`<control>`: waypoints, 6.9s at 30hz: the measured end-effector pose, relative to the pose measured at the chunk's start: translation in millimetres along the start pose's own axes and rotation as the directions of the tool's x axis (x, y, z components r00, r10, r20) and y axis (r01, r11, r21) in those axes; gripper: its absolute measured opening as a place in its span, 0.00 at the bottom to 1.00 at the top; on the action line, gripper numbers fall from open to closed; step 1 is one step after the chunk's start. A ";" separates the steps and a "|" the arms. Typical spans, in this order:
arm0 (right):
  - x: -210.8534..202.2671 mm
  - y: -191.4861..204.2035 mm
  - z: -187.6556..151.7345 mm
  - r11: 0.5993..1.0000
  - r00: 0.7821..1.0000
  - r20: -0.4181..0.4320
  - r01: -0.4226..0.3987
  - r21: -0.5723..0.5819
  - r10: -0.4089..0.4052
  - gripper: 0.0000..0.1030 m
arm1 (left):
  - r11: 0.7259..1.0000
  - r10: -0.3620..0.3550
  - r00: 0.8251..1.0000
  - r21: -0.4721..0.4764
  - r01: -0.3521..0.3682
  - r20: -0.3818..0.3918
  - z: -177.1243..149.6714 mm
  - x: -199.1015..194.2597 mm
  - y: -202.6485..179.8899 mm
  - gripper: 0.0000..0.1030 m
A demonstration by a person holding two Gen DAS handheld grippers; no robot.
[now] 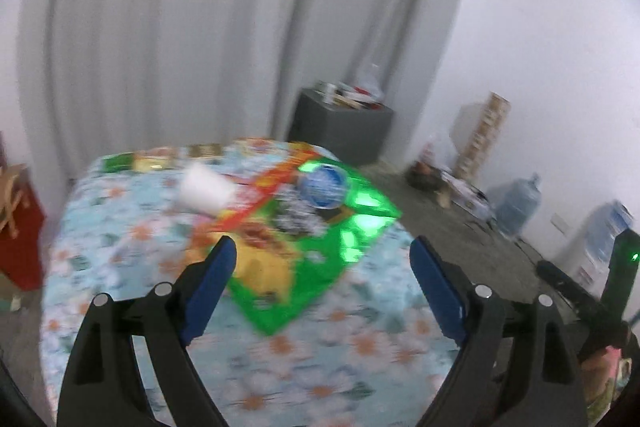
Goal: Collect trash
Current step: 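Move both tools back to the bed toward the green chip bag, then grasp the green chip bag with the right tool while left tool grips its other end, then grasp the white paper cup with the left tool while right tool holds the chip bag, then carry cup and chip bag over the blue wastebasket and open both tools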
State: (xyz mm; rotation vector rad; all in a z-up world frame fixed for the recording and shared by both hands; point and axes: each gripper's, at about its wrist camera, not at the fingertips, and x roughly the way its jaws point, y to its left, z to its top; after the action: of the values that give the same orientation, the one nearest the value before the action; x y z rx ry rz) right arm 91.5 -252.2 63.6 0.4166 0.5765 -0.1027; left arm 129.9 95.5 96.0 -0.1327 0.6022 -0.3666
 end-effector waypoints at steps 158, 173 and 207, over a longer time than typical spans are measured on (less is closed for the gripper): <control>76.0 -42.5 -74.7 0.768 0.800 -0.313 -0.264 0.584 0.513 0.01 | 0.926 -0.071 0.995 -0.375 0.038 -0.076 46.2 95.9 106.4 0.64; 59.0 -52.6 -69.4 0.752 0.809 -0.264 -0.295 0.590 0.525 0.00 | 0.937 -0.220 0.966 -0.304 0.171 -0.135 38.3 101.0 38.0 0.64; -29.7 -268.8 -114.4 0.581 0.995 -0.084 0.037 0.813 0.054 0.00 | 0.732 -0.411 0.700 0.246 0.635 -0.584 -44.3 267.0 -393.7 0.65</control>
State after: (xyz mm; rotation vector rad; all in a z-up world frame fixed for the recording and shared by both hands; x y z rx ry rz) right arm -47.6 -451.0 -101.8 1.3540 0.6026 -0.3516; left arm 190.6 -370.2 8.1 0.2376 0.9788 -1.1374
